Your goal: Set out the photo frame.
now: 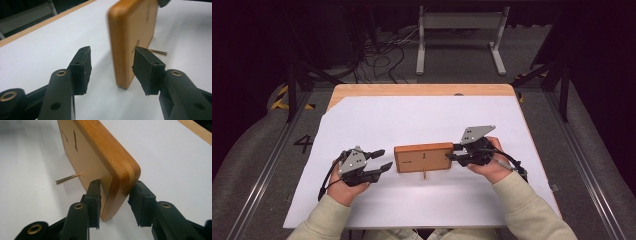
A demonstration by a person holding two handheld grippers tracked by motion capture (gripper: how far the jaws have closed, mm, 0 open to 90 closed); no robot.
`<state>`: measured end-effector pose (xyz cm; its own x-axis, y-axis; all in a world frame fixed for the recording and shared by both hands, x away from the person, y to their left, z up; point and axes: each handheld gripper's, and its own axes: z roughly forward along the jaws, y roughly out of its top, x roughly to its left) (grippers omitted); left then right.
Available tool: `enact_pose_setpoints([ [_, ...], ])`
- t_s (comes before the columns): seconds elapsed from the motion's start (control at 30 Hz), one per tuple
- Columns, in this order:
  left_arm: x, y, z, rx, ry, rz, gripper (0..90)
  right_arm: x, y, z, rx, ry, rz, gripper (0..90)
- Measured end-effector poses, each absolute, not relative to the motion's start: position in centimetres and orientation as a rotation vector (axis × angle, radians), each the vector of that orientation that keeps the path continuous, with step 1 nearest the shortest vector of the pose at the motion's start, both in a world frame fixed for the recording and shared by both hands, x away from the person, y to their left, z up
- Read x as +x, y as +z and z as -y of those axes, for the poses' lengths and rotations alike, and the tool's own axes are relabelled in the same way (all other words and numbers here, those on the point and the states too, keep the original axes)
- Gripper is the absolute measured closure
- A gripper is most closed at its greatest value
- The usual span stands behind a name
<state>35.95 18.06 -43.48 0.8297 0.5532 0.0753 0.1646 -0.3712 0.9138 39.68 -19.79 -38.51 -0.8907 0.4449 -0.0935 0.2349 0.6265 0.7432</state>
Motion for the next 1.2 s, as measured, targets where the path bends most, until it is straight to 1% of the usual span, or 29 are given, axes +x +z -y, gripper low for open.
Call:
enact_pose_setpoints([
  [0.2, 36.5, -43.8, -18.6, 1.929, 0.443, -0.577, 49.4, 38.5, -38.7, 20.1, 0.528, 1.141, -2.574, 64.2],
  [0.6, 37.4, -44.4, -19.0, 1.923, 0.406, -0.634, 48.4, 36.2, -39.4, 20.2, 0.488, 1.098, -2.623, 60.0],
  [0.7, 37.6, -44.5, -19.1, 1.918, 0.392, -0.657, 47.9, 35.9, -39.5, 20.3, 0.505, 1.101, -2.617, 61.1],
  [0.83, 37.7, -44.5, -19.1, 1.905, 0.386, -0.668, 45.1, 35.8, -39.4, 20.6, 0.517, 1.125, -2.617, 59.8],
  [0.9, 37.7, -44.5, -19.2, 1.898, 0.377, -0.678, 41.1, 35.7, -39.5, 20.7, 0.522, 1.123, -2.621, 59.1],
  [1.0, 37.8, -44.4, -19.3, 1.88, 0.378, -0.695, 38.0, 35.5, -39.6, 20.9, 0.585, 1.056, -2.633, 61.0],
  [1.1, 37.8, -44.3, -19.4, 1.876, 0.378, -0.706, 37.4, 35.4, -39.8, 21.2, 0.617, 1.022, -2.651, 64.6],
  [1.13, 37.7, -44.3, -19.5, 1.879, 0.381, -0.71, 37.3, 35.4, -39.9, 21.2, 0.632, 1.002, -2.656, 66.6],
  [1.2, 37.7, -44.3, -19.5, 1.88, 0.381, -0.714, 37.2, 35.5, -40.3, 21.3, 0.651, 0.973, -2.684, 74.8],
])
